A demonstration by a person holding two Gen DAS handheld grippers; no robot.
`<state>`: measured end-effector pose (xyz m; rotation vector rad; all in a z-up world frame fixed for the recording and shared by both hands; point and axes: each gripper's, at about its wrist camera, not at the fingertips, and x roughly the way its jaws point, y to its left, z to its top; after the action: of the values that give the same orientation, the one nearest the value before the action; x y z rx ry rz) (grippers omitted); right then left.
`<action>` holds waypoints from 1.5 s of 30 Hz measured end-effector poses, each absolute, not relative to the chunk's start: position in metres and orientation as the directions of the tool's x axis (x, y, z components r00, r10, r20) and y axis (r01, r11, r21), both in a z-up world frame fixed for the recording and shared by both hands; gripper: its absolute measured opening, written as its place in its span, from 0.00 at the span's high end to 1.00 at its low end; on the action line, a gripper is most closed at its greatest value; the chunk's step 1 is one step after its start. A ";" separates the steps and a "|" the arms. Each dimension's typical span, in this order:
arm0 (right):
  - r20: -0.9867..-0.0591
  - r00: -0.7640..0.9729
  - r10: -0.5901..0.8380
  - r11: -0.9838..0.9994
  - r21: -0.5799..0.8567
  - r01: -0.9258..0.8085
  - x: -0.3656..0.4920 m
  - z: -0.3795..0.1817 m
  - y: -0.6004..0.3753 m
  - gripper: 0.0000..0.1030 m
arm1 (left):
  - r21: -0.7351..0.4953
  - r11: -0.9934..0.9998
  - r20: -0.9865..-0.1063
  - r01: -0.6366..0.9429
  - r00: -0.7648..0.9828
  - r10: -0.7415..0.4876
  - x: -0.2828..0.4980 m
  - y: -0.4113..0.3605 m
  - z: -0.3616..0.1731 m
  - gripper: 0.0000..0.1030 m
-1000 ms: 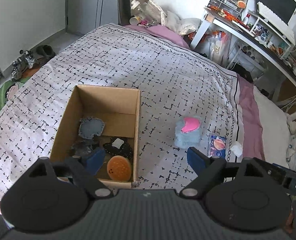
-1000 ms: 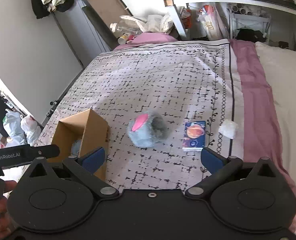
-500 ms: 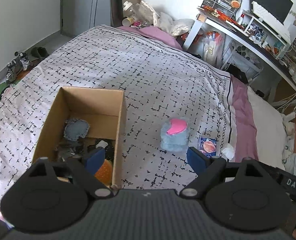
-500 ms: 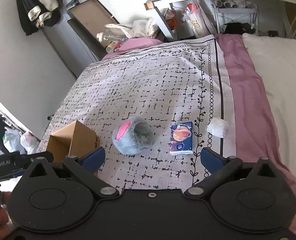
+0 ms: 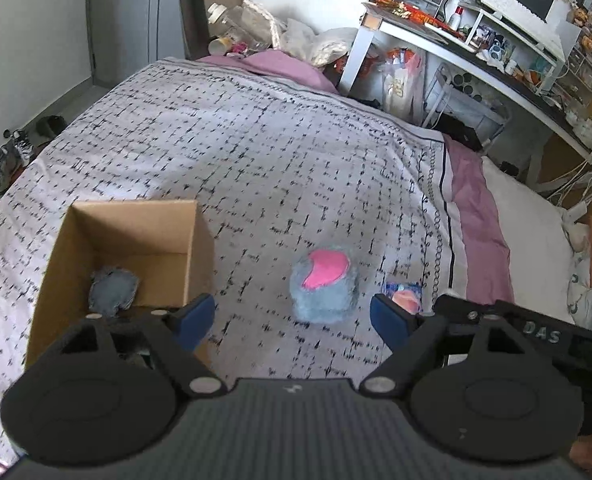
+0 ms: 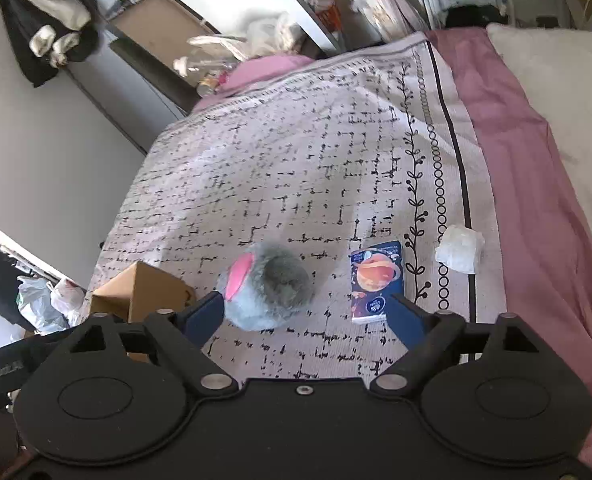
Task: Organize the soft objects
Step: 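Lower the left tool onto the grey pink-topped plush and close on it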
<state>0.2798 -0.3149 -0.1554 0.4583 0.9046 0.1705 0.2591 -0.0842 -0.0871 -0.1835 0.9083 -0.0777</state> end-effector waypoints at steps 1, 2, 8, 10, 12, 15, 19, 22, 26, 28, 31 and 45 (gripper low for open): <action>-0.721 0.608 0.334 0.888 0.457 0.055 0.285 -0.157 -0.315 0.20 | -0.194 0.981 -0.774 -0.008 0.615 -0.148 0.263 -0.085 -0.087 0.19; -0.721 0.605 0.337 0.883 0.465 0.063 0.290 -0.159 -0.316 0.20 | -0.200 0.980 -0.772 -0.008 0.617 -0.153 0.266 -0.086 -0.088 0.21; -0.693 0.615 0.376 0.838 0.537 0.094 0.308 -0.176 -0.318 0.26 | -0.227 0.974 -0.774 -0.006 0.608 -0.177 0.287 -0.095 -0.097 0.39; -0.688 0.619 0.380 0.835 0.543 0.090 0.310 -0.186 -0.316 0.29 | -0.233 0.973 -0.775 -0.003 0.605 -0.184 0.292 -0.098 -0.101 0.44; -0.686 0.608 0.400 0.825 0.559 0.087 0.313 -0.195 -0.316 0.34 | -0.235 0.972 -0.775 0.009 0.602 -0.193 0.298 -0.102 -0.107 0.48; -0.686 0.580 0.439 0.797 0.596 0.102 0.320 -0.212 -0.320 0.41 | -0.244 0.970 -0.779 0.014 0.593 -0.204 0.306 -0.105 -0.118 0.55; -0.680 0.567 0.466 0.765 0.632 0.129 0.327 -0.223 -0.329 0.46 | -0.266 0.964 -0.789 0.012 0.572 -0.224 0.317 -0.109 -0.134 0.61; -0.669 0.557 0.492 0.720 0.673 0.172 0.334 -0.233 -0.335 0.50 | -0.277 0.961 -0.792 0.019 0.561 -0.240 0.323 -0.115 -0.142 0.62; -0.649 0.539 0.537 0.678 0.712 0.181 0.341 -0.245 -0.334 0.57 | -0.287 0.957 -0.794 0.045 0.548 -0.264 0.330 -0.126 -0.149 0.62; -0.648 0.535 0.542 0.670 0.718 0.191 0.343 -0.249 -0.335 0.59 | -0.285 0.957 -0.799 0.048 0.540 -0.265 0.332 -0.129 -0.154 0.62; -0.648 0.519 0.558 0.662 0.724 0.193 0.346 -0.254 -0.333 0.60 | -0.278 0.960 -0.813 0.036 0.524 -0.255 0.336 -0.130 -0.166 0.62; -0.625 0.489 0.609 0.652 0.745 0.141 0.359 -0.263 -0.308 0.66 | -0.201 0.979 -0.835 -0.024 0.526 -0.159 0.343 -0.112 -0.181 0.75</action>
<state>0.3595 -0.3076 -0.2627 0.8432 1.0452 0.3292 0.3433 -0.1123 -0.1805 -0.1974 1.0151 -0.0810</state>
